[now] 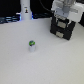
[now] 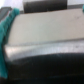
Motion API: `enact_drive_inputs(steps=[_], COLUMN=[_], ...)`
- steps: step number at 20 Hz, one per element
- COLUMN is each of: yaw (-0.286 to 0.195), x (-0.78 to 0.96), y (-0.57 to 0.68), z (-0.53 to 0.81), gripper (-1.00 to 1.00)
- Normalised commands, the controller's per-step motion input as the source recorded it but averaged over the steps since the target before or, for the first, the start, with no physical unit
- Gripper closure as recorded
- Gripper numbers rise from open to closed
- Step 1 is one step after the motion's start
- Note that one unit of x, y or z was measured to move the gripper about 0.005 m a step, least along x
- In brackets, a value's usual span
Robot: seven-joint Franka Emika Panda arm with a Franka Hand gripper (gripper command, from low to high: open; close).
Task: Open the kcup holder, insert the kcup into the holder, and close the kcup holder
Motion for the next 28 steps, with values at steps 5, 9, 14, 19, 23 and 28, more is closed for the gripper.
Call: enact_drive_inputs(steps=[5, 9, 14, 19, 23, 28], yaw=[-0.049, -0.034, -0.055, -0.06, -0.059, 0.008], x=[0.5, 0.34, 0.76, 0.92, 0.97, 0.68], y=[-0.07, -0.09, -0.13, -0.16, -0.19, -0.19], z=[0.1, 0.08, 0.17, 0.23, 0.27, 0.15], gripper=[1.0, 1.0, 1.0, 1.0, 1.0, 1.0])
